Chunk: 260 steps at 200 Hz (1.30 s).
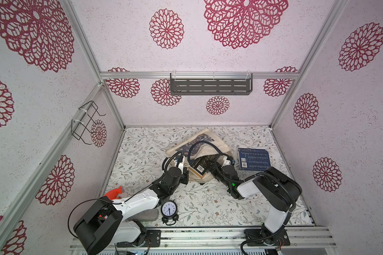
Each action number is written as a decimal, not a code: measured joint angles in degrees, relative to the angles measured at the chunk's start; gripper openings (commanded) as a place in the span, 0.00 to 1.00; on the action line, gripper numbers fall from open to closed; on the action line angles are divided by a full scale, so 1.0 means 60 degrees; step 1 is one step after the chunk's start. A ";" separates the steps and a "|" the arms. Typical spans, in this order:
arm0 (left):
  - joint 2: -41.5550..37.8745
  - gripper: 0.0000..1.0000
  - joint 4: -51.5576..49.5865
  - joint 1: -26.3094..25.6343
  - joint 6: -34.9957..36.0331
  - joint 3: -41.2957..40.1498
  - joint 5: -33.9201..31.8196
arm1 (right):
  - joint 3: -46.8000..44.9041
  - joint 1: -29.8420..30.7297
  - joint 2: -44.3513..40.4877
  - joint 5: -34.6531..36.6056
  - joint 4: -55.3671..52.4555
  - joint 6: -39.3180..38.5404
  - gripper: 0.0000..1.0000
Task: Take out the books from the canvas bag
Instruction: Pick up the book from the canvas bag.
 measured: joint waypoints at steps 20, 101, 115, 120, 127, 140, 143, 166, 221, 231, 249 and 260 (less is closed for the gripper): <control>0.0036 0.00 -0.0004 0.0000 0.0004 0.0055 -0.0018 | 0.0386 0.0000 0.0280 -0.0237 0.0117 -0.0138 0.52; 0.0073 0.00 -0.0011 0.0000 0.0004 0.0073 -0.0015 | 0.0929 -0.0018 0.1064 -0.0619 0.1013 -0.0051 0.56; 0.0073 0.00 -0.0022 0.0000 0.0004 0.0073 -0.0007 | 0.0831 -0.0033 0.1075 -0.0561 0.1147 0.0153 0.55; 0.0073 0.00 -0.0022 0.0000 0.0004 0.0073 -0.0007 | 0.0845 -0.0040 0.1096 -0.0568 0.1169 0.0186 0.55; 0.0073 0.00 -0.0022 0.0000 0.0004 0.0073 -0.0007 | 0.0896 -0.0055 0.1177 -0.0590 0.1242 0.0262 0.54; 0.0087 0.00 -0.0022 0.0000 0.0004 0.0076 0.0004 | 0.1111 -0.0080 0.1410 -0.0634 0.1402 0.0390 0.52; 0.0087 0.00 -0.0025 -0.0004 0.0004 0.0076 0.0004 | 0.1184 -0.0087 0.1475 -0.0663 0.1432 0.0433 0.52; 0.0087 0.00 -0.0025 -0.0015 0.0011 0.0076 -0.0011 | 0.1676 -0.0109 0.1807 -0.0674 0.1490 0.0481 0.49; 0.0087 0.00 -0.0040 -0.0015 0.0076 0.0098 -0.0033 | 0.2171 -0.0109 0.2120 -0.0685 0.1144 0.0364 0.23; 0.0087 0.00 -0.0062 -0.0015 0.0076 0.0102 -0.0033 | 0.2175 -0.0109 0.2153 -0.0714 0.1155 0.0444 0.19; 0.0087 0.00 -0.0066 -0.0015 0.0080 0.0106 -0.0033 | 0.2164 -0.0106 0.2146 -0.0754 0.1224 0.0521 0.14; 0.0087 0.00 -0.0066 -0.0015 0.0080 0.0106 -0.0033 | 0.2091 -0.0098 0.2073 -0.0750 0.1235 0.0568 0.13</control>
